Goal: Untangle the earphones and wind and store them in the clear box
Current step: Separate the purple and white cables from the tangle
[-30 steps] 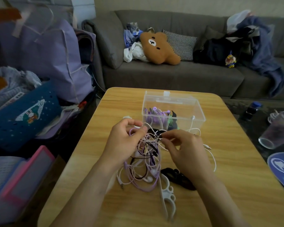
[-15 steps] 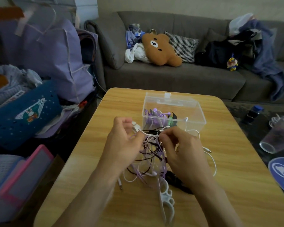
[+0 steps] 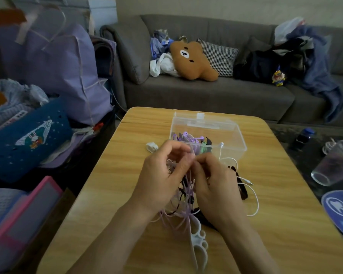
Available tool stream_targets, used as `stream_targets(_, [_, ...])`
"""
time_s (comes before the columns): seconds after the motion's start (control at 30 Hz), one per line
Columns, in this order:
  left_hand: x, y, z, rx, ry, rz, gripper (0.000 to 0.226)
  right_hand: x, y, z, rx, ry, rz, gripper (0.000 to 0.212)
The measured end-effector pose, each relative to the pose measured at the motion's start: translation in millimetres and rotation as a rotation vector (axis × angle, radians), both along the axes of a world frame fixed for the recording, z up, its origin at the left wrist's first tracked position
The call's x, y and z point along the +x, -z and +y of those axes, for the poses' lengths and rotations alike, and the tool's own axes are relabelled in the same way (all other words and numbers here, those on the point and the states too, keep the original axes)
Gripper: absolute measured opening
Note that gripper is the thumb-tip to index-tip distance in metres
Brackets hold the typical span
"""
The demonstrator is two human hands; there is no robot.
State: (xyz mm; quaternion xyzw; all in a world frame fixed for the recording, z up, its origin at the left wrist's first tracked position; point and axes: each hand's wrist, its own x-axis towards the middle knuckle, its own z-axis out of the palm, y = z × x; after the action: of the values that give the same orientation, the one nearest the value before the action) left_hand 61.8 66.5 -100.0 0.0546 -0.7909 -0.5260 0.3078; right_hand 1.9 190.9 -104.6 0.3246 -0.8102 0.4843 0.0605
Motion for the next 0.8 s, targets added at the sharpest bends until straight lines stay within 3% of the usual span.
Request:
stream_targets(0.2, [6,-8,-23,0.044,0.212,-0.291,0.013,-4,1,5,0.056,0.016,0.067,0.013])
stream_targets(0.33, [12,2,-43,-0.33,0.132,-0.594,0.007,-12,-8,12,-0.09,0.113,-0.01,0.02])
stream_targets(0.37, [14,5,-43,-0.344,0.1,-0.604,0.007,-19,-12,17,-0.128,0.126,-0.056,0.021])
stream_targets(0.57, [18,1,-37,-0.19,-0.028,-0.271,0.007,-27,-16,28,0.01,-0.066,-0.147,0.004])
stream_targets(0.67, [18,-5,-33,-0.09,-0.176,-0.103,0.011,-24,-11,25,0.138,-0.126,-0.135,0.025])
stream_targets(0.73, [16,-9,-39,0.001,-0.337,0.028,0.013,-21,-9,23,0.155,-0.151,-0.143,0.023])
stream_targets(0.8, [15,-10,-50,-0.052,-0.472,0.108,0.013,-18,-6,21,0.17,-0.178,-0.136,0.016])
